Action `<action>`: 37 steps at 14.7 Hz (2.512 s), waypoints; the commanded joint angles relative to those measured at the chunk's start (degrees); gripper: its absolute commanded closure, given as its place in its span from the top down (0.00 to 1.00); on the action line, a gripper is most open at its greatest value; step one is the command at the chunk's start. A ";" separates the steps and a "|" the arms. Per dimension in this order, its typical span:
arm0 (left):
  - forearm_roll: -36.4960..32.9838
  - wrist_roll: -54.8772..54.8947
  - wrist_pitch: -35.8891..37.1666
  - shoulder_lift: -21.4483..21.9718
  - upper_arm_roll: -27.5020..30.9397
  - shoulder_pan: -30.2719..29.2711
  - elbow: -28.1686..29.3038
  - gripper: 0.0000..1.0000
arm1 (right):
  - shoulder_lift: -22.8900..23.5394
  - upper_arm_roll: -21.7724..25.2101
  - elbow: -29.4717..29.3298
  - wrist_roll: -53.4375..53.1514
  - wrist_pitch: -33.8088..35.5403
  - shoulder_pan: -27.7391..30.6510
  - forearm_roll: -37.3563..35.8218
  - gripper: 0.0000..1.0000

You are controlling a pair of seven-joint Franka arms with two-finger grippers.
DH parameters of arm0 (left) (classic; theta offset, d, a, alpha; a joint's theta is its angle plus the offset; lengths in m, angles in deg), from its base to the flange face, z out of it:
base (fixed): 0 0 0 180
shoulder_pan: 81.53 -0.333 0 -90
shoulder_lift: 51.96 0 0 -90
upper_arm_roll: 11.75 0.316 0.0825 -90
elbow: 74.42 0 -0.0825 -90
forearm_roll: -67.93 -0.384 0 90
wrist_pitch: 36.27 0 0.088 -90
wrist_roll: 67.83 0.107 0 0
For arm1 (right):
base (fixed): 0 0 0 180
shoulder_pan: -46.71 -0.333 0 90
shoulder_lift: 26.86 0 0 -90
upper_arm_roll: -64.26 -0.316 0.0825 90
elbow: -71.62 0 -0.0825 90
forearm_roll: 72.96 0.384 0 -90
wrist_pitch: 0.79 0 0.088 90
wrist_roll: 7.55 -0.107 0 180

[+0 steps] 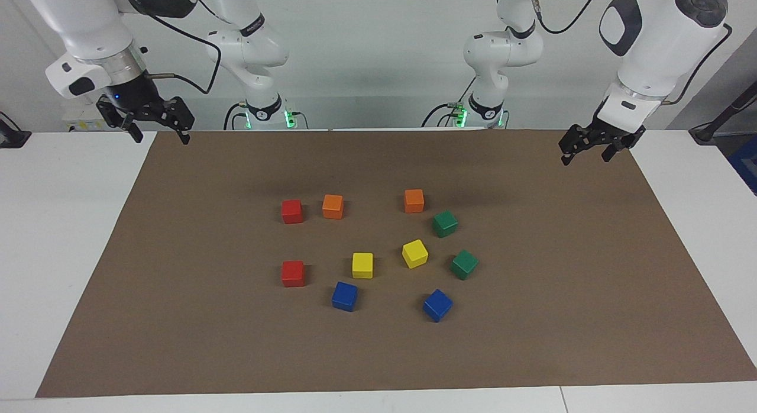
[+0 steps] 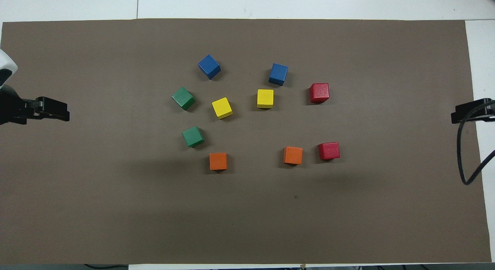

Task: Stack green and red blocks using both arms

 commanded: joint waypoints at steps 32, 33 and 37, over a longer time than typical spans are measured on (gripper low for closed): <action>2.90 -37.44 -20.02 -9.73 -0.65 19.56 9.05 1.00 | 5.77 -0.74 20.87 -11.48 -26.95 -16.29 3.98 1.00; 2.72 -38.06 -21.16 -11.83 -0.56 20.78 8.79 1.00 | 6.56 -0.74 20.96 -11.49 -27.40 -16.46 3.98 1.00; 1.58 -38.07 -24.68 -14.74 -0.56 20.97 8.87 1.00 | 7.09 -0.83 24.37 -11.49 -29.15 -17.87 3.98 1.00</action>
